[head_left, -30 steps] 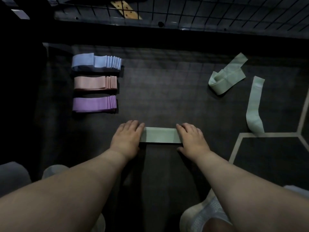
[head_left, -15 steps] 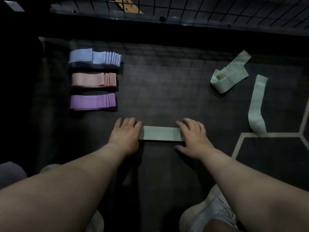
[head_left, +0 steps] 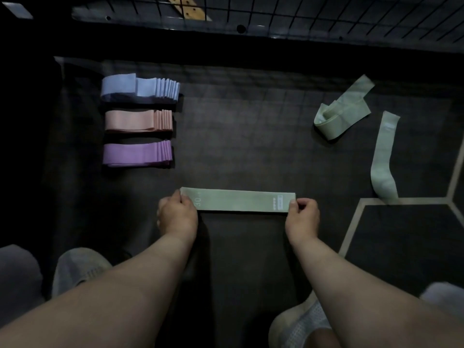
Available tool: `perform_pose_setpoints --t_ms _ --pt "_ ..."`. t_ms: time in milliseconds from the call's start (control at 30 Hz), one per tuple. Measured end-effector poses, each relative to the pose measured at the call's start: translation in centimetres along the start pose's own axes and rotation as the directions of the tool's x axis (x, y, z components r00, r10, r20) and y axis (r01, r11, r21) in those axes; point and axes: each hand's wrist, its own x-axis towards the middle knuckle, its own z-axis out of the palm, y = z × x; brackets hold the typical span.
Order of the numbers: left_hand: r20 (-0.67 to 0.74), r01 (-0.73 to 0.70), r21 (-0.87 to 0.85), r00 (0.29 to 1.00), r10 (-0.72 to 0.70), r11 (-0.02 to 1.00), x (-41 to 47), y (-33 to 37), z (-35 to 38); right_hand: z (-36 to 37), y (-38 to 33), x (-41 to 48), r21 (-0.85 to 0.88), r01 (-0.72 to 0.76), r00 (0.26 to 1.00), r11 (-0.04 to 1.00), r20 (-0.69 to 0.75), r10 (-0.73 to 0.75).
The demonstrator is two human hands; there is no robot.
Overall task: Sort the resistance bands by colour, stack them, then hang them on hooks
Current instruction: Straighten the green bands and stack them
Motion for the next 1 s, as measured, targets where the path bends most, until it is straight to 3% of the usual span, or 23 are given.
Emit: perform_pose_setpoints --t_ms 267,533,867,1000 --pt "-0.011 -0.013 -0.058 1.000 0.012 0.998 0.6 -0.6 0.4 -0.1 0.1 0.4 -0.043 -0.022 1.000 0.999 -0.004 0.022" --pt "-0.031 0.144 -0.272 0.987 -0.159 0.951 0.8 0.7 -0.5 0.0 -0.4 1.0 -0.102 -0.046 0.999 0.994 0.001 0.046" --pt "-0.022 0.072 -0.027 0.997 -0.072 0.997 1.1 0.7 0.1 0.0 -1.1 0.5 -0.179 -0.014 1.000 0.984 0.006 0.015" --pt "-0.010 0.073 -0.025 0.997 -0.073 0.997 0.7 0.8 0.0 -0.7 -1.7 0.7 -0.142 -0.035 0.999 0.989 0.030 0.040"
